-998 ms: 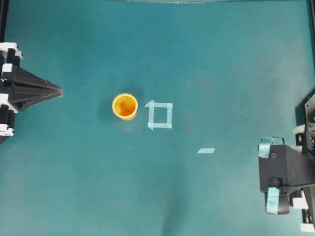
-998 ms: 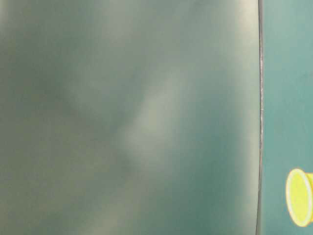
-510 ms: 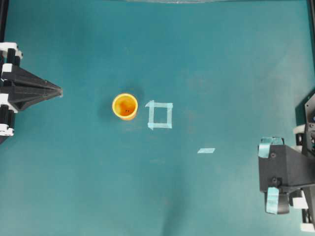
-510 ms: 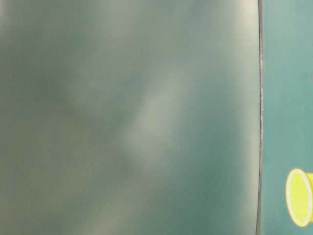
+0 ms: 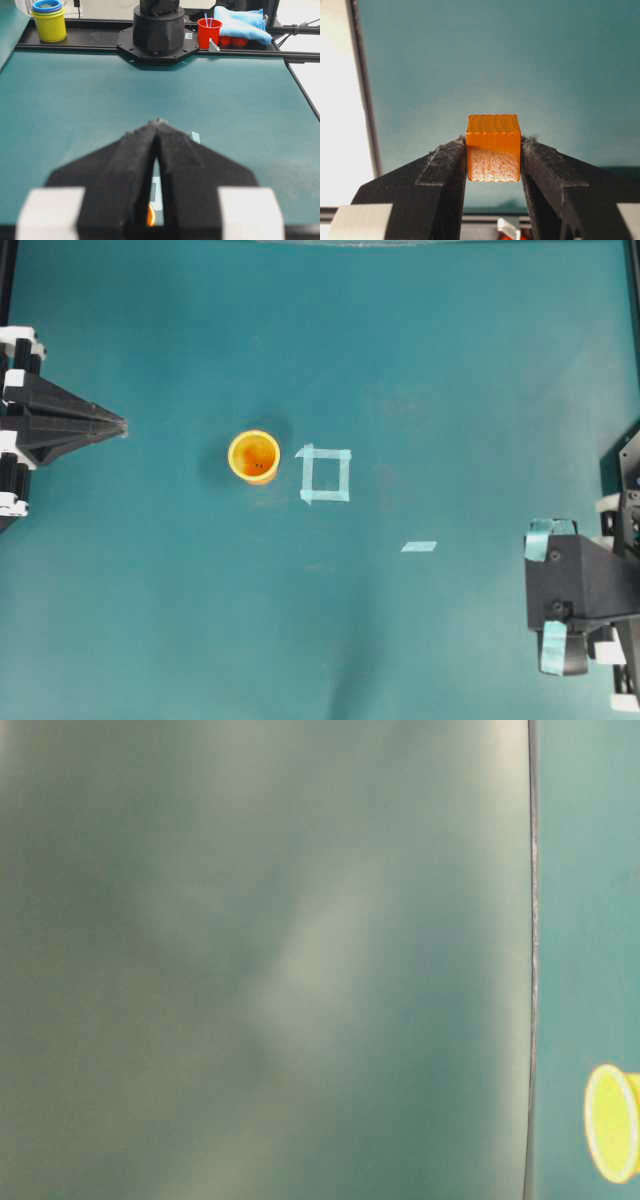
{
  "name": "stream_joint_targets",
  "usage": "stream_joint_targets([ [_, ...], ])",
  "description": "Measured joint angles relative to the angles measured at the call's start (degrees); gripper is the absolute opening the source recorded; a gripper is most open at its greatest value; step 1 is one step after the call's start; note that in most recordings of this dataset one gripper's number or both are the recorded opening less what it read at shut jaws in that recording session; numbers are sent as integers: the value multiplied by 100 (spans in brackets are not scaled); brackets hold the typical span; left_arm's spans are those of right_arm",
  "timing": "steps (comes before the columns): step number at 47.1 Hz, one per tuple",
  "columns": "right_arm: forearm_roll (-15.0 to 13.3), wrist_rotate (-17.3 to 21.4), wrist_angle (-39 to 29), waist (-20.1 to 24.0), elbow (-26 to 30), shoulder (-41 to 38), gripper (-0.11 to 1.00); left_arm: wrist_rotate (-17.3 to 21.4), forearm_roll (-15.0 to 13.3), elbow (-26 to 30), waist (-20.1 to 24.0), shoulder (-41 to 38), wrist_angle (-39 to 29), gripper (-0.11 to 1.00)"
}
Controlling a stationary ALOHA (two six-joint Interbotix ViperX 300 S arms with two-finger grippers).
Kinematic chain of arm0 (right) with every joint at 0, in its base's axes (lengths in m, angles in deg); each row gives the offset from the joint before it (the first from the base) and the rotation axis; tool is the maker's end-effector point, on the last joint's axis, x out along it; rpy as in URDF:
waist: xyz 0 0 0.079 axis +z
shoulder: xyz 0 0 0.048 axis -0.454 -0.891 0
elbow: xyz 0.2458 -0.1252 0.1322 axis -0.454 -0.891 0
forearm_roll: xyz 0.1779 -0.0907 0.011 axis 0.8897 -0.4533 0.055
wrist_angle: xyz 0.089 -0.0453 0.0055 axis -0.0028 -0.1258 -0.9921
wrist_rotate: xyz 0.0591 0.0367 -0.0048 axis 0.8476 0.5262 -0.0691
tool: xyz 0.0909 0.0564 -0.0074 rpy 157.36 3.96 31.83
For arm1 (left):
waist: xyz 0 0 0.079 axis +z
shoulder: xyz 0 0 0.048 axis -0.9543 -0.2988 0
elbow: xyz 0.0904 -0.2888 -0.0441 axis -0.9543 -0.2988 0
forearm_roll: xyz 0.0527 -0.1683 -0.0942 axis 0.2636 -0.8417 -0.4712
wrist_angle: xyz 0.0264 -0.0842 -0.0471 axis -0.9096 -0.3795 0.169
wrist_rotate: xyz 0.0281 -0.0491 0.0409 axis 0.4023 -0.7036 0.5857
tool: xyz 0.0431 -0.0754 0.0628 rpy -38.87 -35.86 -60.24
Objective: Lift the orange block with right arm.
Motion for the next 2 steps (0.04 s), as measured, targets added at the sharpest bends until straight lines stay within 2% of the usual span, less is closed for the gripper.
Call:
stream_joint_targets([
  [2,0,0,9,0,0,0,39,0,0,0,0,0,0,1],
])
